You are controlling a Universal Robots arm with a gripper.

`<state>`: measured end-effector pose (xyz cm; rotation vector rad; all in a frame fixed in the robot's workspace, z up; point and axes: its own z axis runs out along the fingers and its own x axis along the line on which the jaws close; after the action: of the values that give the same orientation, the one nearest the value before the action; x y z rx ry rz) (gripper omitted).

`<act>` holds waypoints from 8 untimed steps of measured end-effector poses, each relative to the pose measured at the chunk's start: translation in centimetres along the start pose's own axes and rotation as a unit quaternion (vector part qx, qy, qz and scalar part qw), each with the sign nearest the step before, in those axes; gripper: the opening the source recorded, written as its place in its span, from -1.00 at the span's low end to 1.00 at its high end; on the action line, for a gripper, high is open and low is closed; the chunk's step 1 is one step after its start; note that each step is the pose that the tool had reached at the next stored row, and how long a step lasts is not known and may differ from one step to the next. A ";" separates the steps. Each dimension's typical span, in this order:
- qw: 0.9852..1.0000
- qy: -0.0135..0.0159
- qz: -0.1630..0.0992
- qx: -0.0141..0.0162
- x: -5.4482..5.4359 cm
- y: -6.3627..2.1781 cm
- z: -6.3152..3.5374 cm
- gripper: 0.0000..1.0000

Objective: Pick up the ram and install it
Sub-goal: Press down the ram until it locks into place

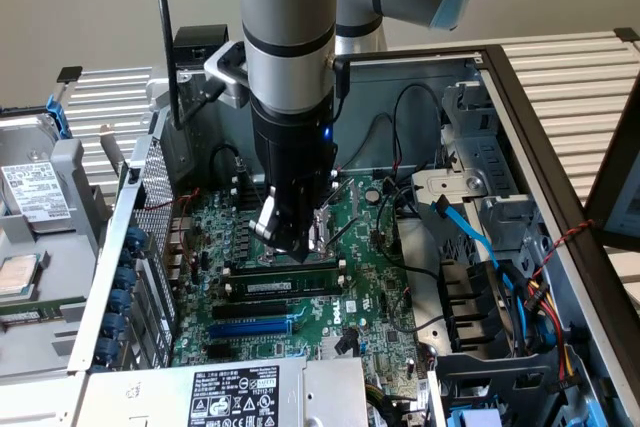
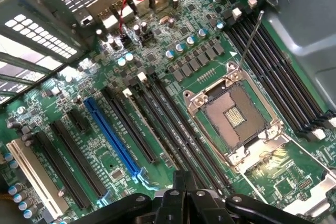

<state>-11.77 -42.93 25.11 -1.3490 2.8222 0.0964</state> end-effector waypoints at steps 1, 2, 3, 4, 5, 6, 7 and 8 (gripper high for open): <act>1.000 0.000 0.009 0.000 0.0 0.00 0.01 -0.76; 1.000 -0.001 0.018 0.001 0.0 0.00 0.03 -0.76; 1.000 -0.001 0.027 0.001 0.0 -0.01 0.04 -0.76; 0.999 -0.002 0.037 0.001 0.0 -0.01 0.05 -0.76; 0.999 -0.002 0.046 0.002 0.0 -0.01 0.07 -0.76; 0.998 -0.003 0.055 0.002 0.0 -0.02 0.08 -0.76; 0.998 -0.003 0.063 0.002 0.0 -0.02 0.09 -0.76; 0.997 -0.004 0.072 0.003 0.0 -0.02 0.11 -0.76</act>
<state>-11.75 -42.93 25.01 -1.1394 2.9086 0.0945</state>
